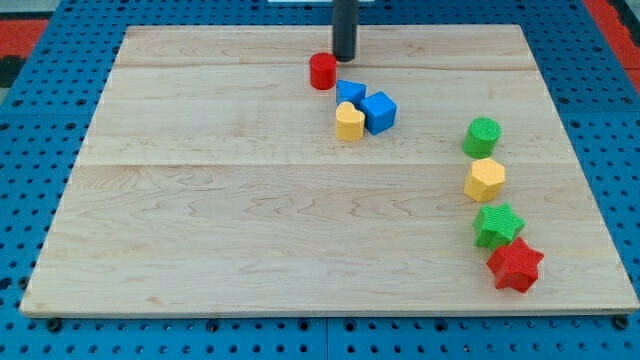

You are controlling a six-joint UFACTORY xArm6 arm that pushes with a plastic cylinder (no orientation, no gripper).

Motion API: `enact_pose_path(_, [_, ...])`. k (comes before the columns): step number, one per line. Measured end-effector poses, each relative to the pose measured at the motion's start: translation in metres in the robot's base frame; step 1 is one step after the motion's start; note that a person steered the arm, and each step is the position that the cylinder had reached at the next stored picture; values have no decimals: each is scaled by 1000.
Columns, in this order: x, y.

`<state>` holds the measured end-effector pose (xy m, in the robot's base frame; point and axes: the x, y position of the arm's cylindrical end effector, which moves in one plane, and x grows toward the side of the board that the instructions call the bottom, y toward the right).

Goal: Move the red circle into the yellow heart

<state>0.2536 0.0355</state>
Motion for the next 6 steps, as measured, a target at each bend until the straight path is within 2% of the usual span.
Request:
enact_pose_path(1, [12,-13])
enact_pose_path(2, [19,-62])
enact_pose_path(3, [63,-66])
enact_pose_path(5, [67,-115])
enact_pose_path(6, [90,-113])
